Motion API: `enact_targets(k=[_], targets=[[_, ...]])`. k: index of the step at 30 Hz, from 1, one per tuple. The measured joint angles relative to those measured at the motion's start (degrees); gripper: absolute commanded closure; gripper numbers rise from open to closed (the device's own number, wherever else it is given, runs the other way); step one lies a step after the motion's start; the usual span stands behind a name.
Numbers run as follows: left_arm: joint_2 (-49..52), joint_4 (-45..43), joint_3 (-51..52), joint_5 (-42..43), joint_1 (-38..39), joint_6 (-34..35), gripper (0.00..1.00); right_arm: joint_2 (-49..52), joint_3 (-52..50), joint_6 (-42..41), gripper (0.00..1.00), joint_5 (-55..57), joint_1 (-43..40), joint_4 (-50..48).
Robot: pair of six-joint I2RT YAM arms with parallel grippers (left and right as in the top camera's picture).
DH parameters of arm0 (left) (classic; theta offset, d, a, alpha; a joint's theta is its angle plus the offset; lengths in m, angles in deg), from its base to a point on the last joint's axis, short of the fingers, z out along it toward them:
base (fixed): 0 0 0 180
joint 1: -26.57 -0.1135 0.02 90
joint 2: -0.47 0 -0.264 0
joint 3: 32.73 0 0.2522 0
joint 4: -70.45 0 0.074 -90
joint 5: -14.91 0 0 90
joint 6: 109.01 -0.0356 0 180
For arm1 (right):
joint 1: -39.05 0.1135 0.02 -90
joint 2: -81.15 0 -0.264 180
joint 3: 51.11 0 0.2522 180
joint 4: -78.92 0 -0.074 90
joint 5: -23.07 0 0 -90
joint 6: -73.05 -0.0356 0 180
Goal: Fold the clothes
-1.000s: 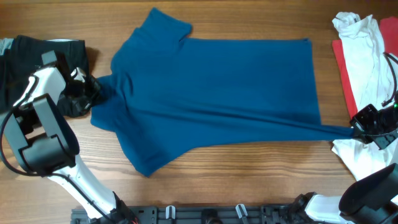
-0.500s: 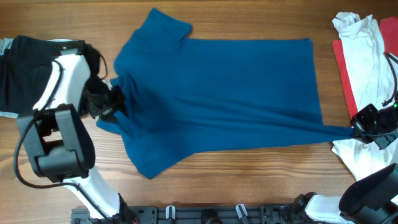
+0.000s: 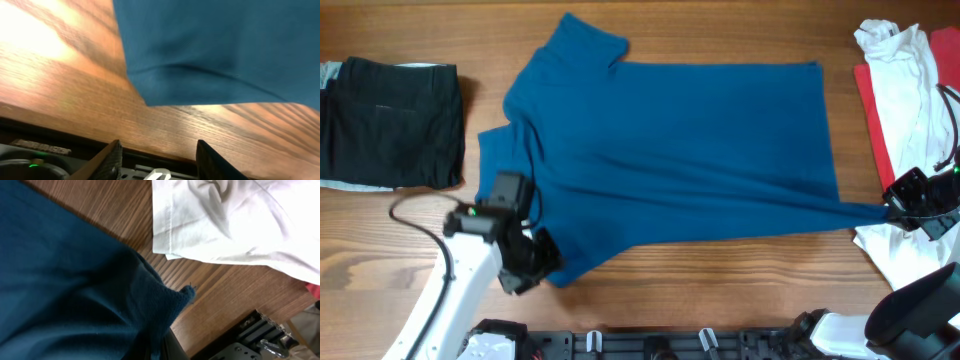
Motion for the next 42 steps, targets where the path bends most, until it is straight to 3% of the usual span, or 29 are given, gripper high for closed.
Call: enact_targets(k=[6, 15, 24, 26, 28, 30, 35, 39, 42], targets=[[-1.55, -10.21, 10.19, 3.41, 4.24, 8.02, 0.53, 0.0, 0.0, 0.0, 0.96, -0.11, 0.0, 0.0], [-1.55, -13.94, 11.34, -2.38, 4.87, 19.32, 0.53, 0.0, 0.0, 0.0, 0.96, -0.11, 0.0, 0.0], [1.77, -17.94, 11.39, -5.22, 4.87, 23.34, 0.55, 0.0, 0.0, 0.0, 0.96, -0.11, 0.0, 0.09], [4.37, -18.99, 11.37, -5.05, 4.87, 23.85, 0.61, 0.0, 0.0, 0.0, 0.96, -0.11, 0.0, 0.15], [5.51, -19.19, 10.86, -4.66, 4.87, 24.24, 0.82, 0.0, 0.0, 0.0, 0.96, -0.11, 0.0, 0.17], [6.62, -20.35, 10.34, -3.67, 4.87, 24.61, 0.96, 0.02, 0.0, 0.0, 0.96, -0.11, 0.0, 0.2], [7.26, -21.42, 9.62, -2.67, 4.92, 23.52, 0.96, 0.02, 0.0, 0.0, 0.96, -0.13, 0.0, 0.17], [7.06, -14.99, 7.02, -3.13, 4.79, 20.02, 0.96, 0.0, 0.0, 0.0, 0.96, -0.11, 0.0, 0.17], [3.56, -6.29, -0.42, -5.42, 2.4, 16.0, 0.96, 0.0, 0.0, 0.02, 0.96, -0.13, 0.0, 0.2]])
